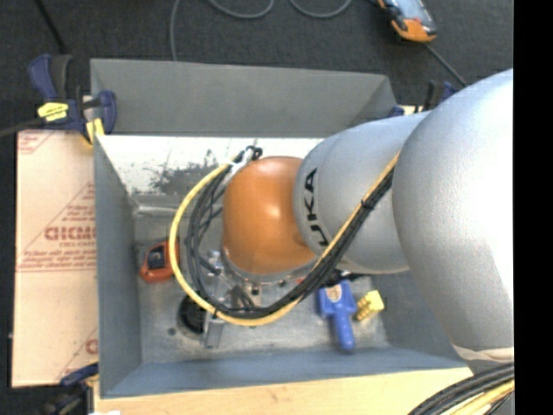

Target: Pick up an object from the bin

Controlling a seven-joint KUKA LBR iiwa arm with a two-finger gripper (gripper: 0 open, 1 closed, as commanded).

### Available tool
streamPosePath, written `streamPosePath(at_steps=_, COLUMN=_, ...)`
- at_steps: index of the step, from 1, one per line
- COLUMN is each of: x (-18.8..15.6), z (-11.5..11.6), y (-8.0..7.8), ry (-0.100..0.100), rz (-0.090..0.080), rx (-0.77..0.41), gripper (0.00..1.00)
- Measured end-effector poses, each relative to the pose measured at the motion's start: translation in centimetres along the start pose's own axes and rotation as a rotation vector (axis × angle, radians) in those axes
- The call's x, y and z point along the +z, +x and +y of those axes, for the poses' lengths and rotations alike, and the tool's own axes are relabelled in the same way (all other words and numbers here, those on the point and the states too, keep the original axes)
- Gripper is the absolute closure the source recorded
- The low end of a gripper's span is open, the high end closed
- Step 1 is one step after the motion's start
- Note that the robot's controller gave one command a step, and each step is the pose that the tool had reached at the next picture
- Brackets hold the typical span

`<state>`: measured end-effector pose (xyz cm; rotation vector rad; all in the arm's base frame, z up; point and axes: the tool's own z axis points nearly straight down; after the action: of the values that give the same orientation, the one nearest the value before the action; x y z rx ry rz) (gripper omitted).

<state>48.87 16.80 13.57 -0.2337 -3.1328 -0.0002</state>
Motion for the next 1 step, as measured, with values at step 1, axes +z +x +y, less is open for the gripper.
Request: streamPosePath(at_steps=1, x=3.55, z=-0.96, y=-0.63, ry=-0.001, rz=-0.003, rx=-0.099, gripper=0.0)
